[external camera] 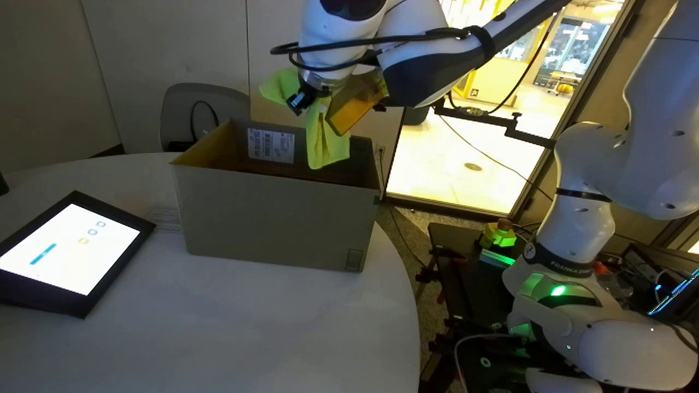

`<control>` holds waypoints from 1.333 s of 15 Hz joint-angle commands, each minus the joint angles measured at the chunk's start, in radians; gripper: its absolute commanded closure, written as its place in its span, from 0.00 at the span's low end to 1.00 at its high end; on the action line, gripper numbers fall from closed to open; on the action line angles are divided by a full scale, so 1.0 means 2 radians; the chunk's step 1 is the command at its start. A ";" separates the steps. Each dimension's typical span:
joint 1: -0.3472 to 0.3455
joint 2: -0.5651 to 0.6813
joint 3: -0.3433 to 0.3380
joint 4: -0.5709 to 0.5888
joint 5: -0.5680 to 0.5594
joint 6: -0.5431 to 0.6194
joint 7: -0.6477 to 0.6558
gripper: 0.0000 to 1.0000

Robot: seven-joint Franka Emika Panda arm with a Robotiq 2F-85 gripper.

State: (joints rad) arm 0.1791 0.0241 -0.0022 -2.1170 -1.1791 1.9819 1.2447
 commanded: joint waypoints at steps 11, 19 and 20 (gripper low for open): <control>-0.082 0.159 -0.001 0.033 0.004 0.046 -0.017 0.38; -0.103 0.153 -0.001 0.014 0.040 0.138 -0.049 0.00; -0.100 0.143 0.003 0.007 0.050 0.153 -0.052 0.00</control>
State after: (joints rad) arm -0.0202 0.3664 -0.0084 -2.0711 -1.1300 2.2110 1.1848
